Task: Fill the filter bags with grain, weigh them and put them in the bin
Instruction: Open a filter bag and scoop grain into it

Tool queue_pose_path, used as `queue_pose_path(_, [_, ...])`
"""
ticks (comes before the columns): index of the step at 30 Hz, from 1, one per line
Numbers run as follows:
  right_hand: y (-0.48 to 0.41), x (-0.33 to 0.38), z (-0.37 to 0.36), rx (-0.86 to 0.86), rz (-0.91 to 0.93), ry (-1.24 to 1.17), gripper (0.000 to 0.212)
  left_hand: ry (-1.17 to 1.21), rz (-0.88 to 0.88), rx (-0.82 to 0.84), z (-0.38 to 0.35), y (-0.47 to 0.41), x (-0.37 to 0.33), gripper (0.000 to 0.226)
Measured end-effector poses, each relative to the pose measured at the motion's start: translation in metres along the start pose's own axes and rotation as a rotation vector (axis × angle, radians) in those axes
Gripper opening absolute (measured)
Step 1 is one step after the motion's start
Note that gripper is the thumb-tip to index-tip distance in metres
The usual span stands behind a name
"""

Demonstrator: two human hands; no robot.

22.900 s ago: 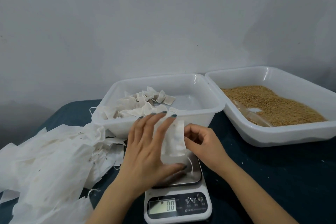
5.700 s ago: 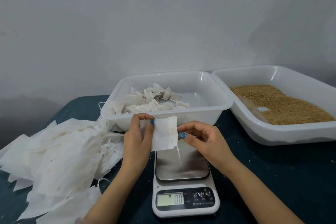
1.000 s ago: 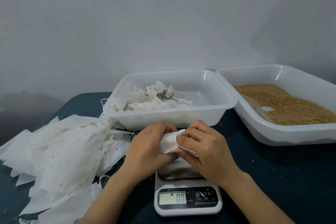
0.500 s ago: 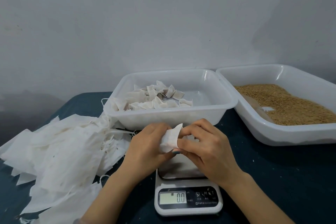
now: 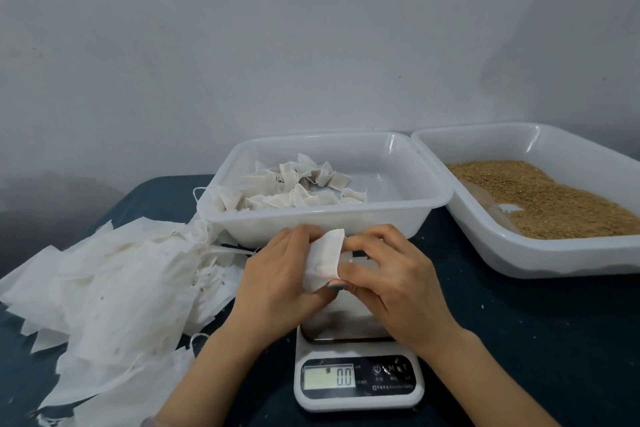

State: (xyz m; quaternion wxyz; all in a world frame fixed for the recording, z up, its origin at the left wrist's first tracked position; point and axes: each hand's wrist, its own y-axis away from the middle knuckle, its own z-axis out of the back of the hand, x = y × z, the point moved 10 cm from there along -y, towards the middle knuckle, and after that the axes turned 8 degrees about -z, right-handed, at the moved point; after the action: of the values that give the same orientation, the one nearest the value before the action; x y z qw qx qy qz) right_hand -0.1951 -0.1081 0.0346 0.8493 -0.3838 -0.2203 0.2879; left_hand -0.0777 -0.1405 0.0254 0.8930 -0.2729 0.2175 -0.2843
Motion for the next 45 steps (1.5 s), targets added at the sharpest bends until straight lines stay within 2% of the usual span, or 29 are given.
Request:
queue_pose_path(10, [0.001, -0.002, -0.006, 0.045, -0.001, -0.042, 0.018, -0.020, -0.044, -0.032, 0.002, -0.001, -0.002, 0.064])
queue_pose_path(13, [0.000, -0.004, -0.002, 0.014, -0.019, -0.034, 0.022, -0.031, -0.024, 0.001, 0.001, 0.001, 0.000, 0.067])
queue_pose_path(20, [-0.001, -0.001, 0.008, -0.084, 0.011, -0.055, 0.027, -0.090, -0.010, 0.016, -0.003, 0.001, 0.004, 0.052])
queue_pose_path(29, [-0.001, -0.016, 0.021, -0.177, -0.122, -0.213, 0.046, 0.051, 0.024, 0.022, -0.009, 0.004, 0.016, 0.047])
queue_pose_path(33, [0.001, -0.023, 0.027, -0.213, -0.189, -0.289, 0.036, 0.053, 0.028, 0.014, -0.010, 0.005, 0.018, 0.040])
queue_pose_path(37, [0.002, -0.036, 0.024, -0.216, -0.296, -0.213, 0.013, 0.061, 0.035, 0.010, -0.011, 0.006, 0.020, 0.038])
queue_pose_path(40, [0.004, -0.047, 0.016, -0.150, -0.410, -0.172, 0.015, 0.073, 0.062, 0.014, -0.013, 0.007, 0.024, 0.041])
queue_pose_path(45, [0.004, -0.051, 0.014, -0.114, -0.459, -0.175, 0.014, 0.082, 0.085, 0.030, -0.015, 0.009, 0.028, 0.040])
